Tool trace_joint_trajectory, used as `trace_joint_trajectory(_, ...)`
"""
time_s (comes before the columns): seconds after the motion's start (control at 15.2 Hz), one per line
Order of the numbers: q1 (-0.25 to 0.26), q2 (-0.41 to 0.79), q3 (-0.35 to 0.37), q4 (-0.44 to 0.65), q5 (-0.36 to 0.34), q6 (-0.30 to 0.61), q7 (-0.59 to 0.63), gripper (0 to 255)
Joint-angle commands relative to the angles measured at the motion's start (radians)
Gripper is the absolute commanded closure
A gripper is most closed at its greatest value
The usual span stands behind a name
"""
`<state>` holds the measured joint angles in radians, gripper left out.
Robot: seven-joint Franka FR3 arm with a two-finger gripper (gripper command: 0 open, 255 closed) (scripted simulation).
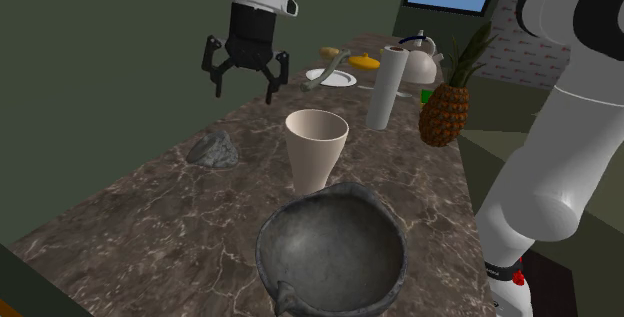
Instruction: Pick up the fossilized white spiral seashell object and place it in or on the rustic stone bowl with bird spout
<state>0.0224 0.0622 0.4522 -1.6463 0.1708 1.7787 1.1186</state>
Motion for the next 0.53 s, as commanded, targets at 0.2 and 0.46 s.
trace_joint_trajectory(0.2, 0.043, 0.178, 0.007, 0.205, -0.061, -0.008, 0.149, 0)
trace_joint_trajectory(0.46, 0.047, 0.178, 0.008, 0.153, -0.061, 0.045, 0.148, 0)
